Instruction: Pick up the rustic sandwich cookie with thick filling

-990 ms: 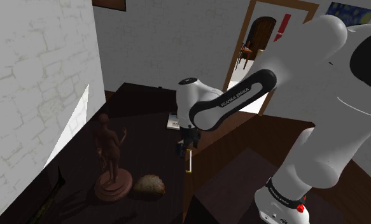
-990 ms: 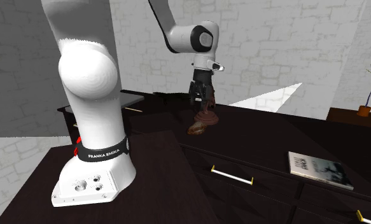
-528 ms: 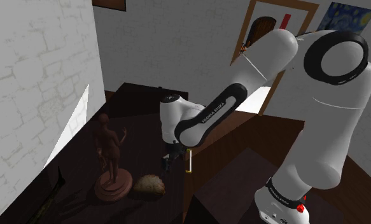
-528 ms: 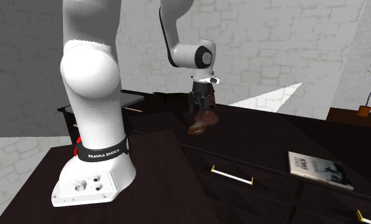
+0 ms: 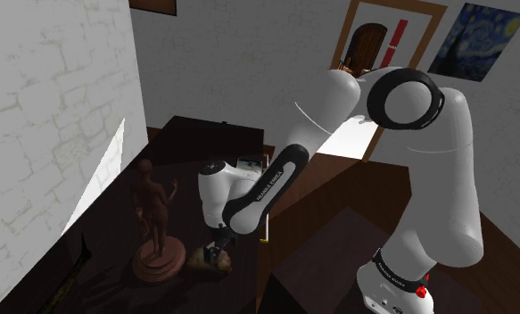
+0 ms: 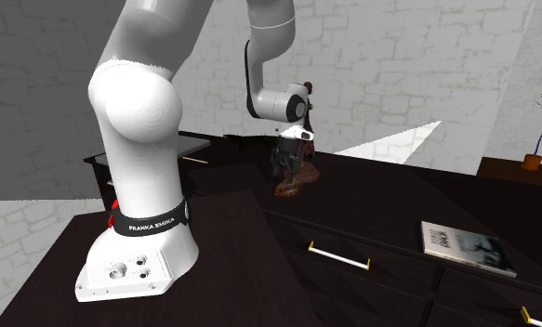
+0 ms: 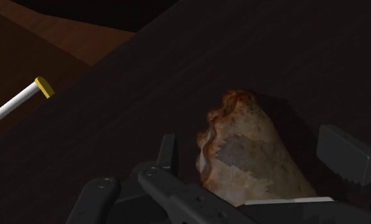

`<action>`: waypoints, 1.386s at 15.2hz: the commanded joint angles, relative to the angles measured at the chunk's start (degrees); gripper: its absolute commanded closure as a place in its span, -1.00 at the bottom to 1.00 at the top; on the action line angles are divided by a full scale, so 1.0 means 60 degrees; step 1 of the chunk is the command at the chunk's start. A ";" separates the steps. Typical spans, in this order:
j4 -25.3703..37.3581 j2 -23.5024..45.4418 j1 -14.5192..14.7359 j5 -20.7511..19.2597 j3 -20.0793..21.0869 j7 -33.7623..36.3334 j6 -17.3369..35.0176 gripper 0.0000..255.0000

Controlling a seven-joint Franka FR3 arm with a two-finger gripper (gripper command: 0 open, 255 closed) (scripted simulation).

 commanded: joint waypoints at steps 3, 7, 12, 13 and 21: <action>0.0296 0.0612 0.0203 -0.0202 -0.0158 0.0140 0.0314 -1.00; 0.0447 0.1057 0.0319 -0.0347 -0.0308 0.0218 0.0606 -1.00; 0.0433 0.1047 0.0314 -0.0346 -0.0308 0.0214 0.0608 1.00; 0.0432 0.1045 0.0313 -0.0346 -0.0308 0.0213 0.0609 1.00; 0.0359 0.0808 0.0253 -0.0269 -0.0223 0.0176 0.0444 1.00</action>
